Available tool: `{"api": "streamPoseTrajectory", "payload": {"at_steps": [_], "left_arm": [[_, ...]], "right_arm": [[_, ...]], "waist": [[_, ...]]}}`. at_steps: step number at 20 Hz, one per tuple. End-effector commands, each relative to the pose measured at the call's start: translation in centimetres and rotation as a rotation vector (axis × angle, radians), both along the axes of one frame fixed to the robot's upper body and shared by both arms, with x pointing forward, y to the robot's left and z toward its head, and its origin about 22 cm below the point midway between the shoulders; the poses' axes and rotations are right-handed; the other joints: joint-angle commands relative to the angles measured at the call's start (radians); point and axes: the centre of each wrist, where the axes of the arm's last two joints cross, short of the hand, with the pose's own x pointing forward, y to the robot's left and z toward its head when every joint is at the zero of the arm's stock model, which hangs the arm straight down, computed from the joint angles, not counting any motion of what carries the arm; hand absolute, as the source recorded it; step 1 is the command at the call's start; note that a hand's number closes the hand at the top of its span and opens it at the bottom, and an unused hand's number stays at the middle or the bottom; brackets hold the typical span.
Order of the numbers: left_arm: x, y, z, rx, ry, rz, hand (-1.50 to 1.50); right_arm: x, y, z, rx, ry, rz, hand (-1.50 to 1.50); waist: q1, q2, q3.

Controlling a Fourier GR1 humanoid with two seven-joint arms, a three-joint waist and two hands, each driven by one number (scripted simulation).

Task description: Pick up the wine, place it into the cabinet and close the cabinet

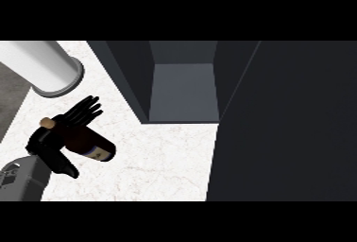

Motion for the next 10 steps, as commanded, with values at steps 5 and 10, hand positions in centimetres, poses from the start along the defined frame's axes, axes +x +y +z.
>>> {"api": "streamPoseTrajectory", "payload": {"at_steps": [5, 10], "left_arm": [[-1.6, 0.6, -2.1, 0.017, 0.016, -0.016, -1.5], [-1.3, 0.7, -2.5, -0.009, 0.029, -0.018, -1.5]], "right_arm": [[-2.6, -0.1, 1.1, 0.031, -0.059, -0.005, -1.5], [-3.2, -0.7, 1.6, 0.013, -0.047, 0.008, -1.5]], "waist": [[0.006, -0.001, 0.0], [0.006, -0.002, 0.0]]}}
